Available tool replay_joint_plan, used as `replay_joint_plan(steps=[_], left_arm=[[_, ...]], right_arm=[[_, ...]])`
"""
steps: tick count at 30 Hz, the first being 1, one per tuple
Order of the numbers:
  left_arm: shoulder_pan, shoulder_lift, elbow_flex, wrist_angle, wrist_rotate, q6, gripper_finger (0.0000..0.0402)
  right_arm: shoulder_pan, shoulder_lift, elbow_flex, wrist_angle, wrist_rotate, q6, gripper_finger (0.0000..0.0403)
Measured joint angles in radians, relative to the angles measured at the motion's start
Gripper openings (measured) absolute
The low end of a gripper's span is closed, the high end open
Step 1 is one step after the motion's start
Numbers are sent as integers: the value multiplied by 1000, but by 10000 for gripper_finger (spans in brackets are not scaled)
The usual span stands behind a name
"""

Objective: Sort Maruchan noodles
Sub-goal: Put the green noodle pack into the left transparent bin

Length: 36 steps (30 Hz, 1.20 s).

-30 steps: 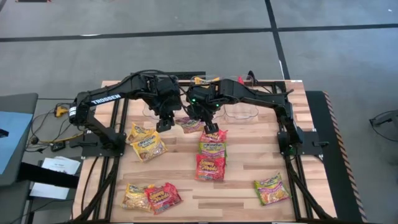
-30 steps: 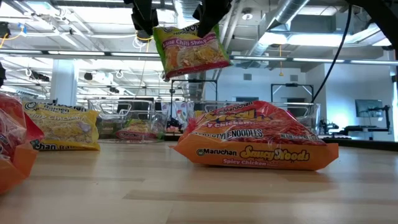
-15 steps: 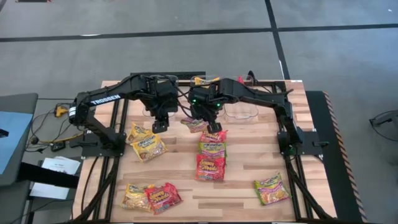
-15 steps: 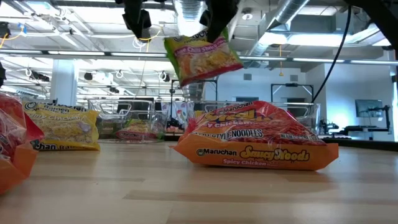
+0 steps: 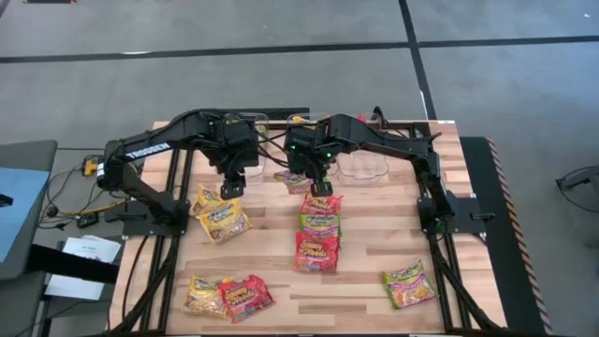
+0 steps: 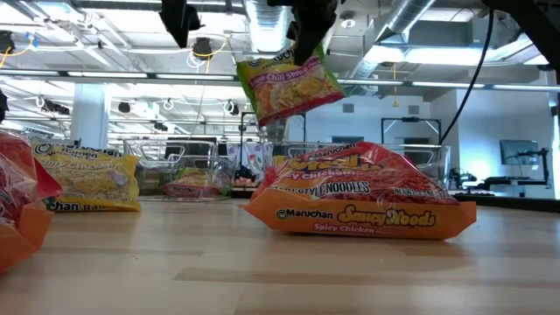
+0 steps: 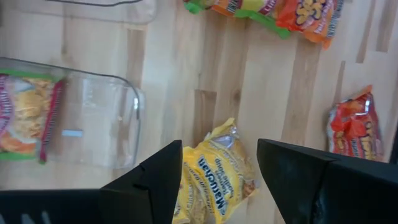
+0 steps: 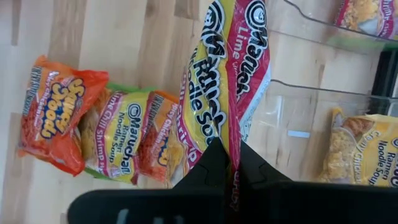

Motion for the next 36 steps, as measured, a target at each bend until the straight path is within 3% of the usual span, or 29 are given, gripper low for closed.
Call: replay_joint_plan(steps=[4,22,32,36], left_arm=[[0,-16,-1,1,-33,1,194],[-16,-39,0,0,-7,-15,194],[-42,-49,0,146,268,-54,194],[-69,-49,0,253,279,-82,194]], right_arm=[[-2,0,0,3,-1,18,14],[-28,0,0,51,1,114,14],[-35,-45,2,42,32,116,14],[-20,-75,2,54,21,116,14]])
